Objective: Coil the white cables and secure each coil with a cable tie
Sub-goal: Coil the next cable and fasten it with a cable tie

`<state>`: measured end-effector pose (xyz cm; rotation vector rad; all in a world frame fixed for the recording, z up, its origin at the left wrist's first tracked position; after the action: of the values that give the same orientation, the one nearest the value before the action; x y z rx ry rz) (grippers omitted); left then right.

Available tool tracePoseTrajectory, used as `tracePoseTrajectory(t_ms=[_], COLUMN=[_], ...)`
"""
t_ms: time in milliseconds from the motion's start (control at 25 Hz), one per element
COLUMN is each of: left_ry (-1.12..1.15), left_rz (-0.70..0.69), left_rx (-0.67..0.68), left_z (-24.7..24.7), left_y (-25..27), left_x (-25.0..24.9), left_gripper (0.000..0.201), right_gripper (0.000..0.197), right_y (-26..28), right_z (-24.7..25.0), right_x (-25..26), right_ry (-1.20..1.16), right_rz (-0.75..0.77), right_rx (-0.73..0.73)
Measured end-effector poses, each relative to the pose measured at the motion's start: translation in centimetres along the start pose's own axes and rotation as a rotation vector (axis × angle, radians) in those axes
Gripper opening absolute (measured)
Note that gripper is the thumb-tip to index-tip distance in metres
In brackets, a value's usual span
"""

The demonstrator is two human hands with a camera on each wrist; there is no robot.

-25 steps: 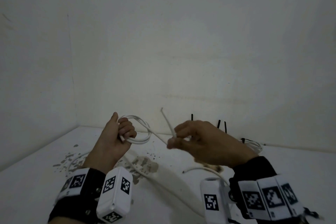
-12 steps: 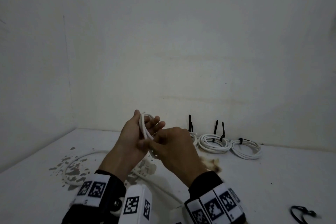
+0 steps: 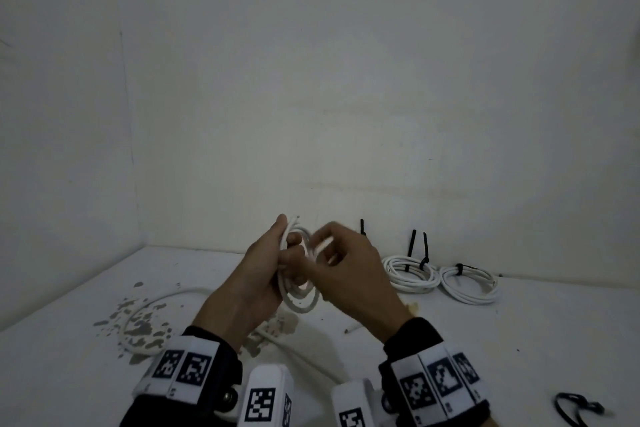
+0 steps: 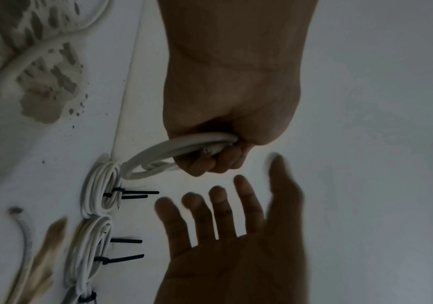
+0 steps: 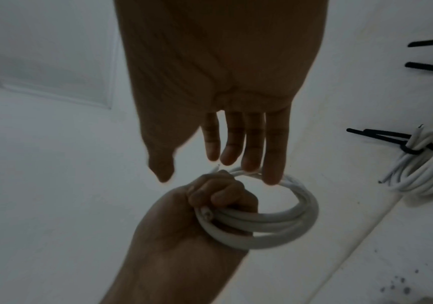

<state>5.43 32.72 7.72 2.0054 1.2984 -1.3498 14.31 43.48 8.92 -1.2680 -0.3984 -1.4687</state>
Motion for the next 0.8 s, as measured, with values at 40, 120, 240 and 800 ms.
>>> tracePoseTrajectory(t_ms=[40,120,240,800], left_ry=[-0.041,-0.087,-0.102,-0.266], left_rz=[0.008,0.034,0.074,0.107], left_rx=[0.019,0.080,0.147,0.062], left_z=[0.0,-0.4,-1.2,-0.3], left_y=[0.1,0.4,0.9,1.1], left_x=[0.1,0.3,0.3,-0.4], left_gripper=[0.046,0.051,0.057,0.049], right_gripper=[0.026,0.029,0.027,0.016], right_y=[0.0,-0.3,-0.7,-1.3], right_z=[0.1,0.3,0.5,1.8], right_x=[0.1,-0.1,-1.1,-1.2], right_ry=[-0.059,0.030,0.341,0.283], right_rz=[-0.002,0.066,0.173,0.011], right_rx=[0.011,-0.018,-0.102,-0.224])
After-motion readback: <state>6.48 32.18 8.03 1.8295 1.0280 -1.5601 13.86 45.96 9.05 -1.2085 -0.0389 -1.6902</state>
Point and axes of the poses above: each hand's wrist, its own y-axis away from the middle knuckle, its own z-axis out of the back of the hand, x = y × z, the point moved 1 cm from there along -y, towards the middle knuckle, and after that the axes turned 8 degrees about -z, right-handed, at the moved point
